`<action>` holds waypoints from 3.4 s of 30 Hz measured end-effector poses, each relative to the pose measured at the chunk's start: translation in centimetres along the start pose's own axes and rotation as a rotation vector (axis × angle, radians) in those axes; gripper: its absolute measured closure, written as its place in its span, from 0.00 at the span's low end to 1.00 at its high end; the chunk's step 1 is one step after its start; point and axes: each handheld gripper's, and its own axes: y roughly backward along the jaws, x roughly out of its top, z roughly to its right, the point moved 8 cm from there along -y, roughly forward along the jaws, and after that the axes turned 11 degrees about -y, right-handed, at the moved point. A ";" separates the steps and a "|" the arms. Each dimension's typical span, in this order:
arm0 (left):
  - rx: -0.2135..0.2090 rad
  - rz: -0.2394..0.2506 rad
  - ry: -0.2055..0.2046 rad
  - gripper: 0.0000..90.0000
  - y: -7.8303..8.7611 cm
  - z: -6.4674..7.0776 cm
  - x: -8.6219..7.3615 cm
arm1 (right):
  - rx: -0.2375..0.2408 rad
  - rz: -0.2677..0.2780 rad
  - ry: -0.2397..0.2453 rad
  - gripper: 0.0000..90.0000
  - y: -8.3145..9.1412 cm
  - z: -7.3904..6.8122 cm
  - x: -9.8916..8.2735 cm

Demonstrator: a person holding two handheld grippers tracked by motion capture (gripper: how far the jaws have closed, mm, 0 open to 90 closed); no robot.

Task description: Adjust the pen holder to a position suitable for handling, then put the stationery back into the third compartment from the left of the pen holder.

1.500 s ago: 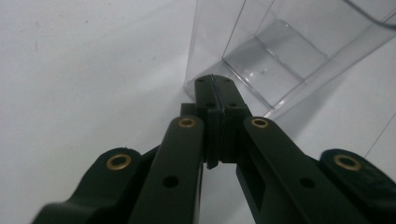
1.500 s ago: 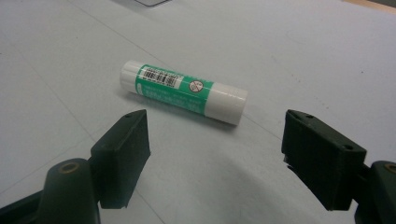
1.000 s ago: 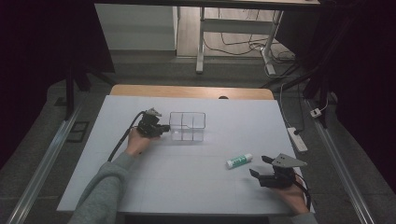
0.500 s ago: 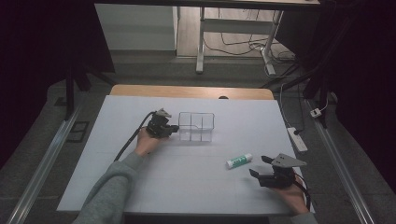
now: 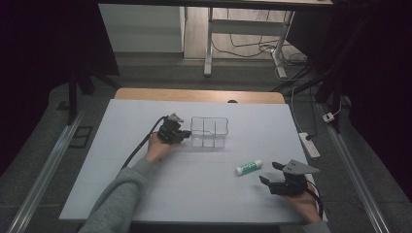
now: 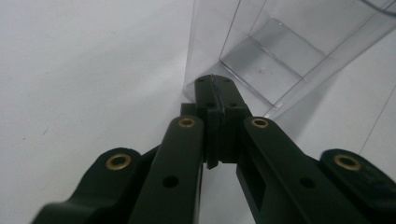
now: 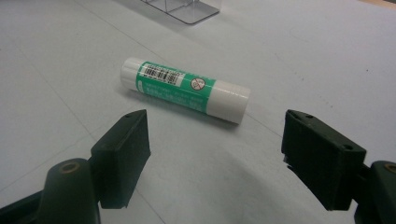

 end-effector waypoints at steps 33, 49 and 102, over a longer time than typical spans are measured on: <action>-0.021 0.072 -0.064 0.56 5.2 1.4 -0.7 | -0.018 0.024 0.013 0.26 0.8 0.0 0.4; 0.126 0.118 0.000 0.37 12.8 3.1 -7.2 | -0.031 0.033 0.040 0.25 1.3 -0.2 0.6; 0.164 0.038 -0.034 0.31 14.5 3.7 -13.1 | 0.128 -0.216 0.376 0.29 0.7 -1.8 7.4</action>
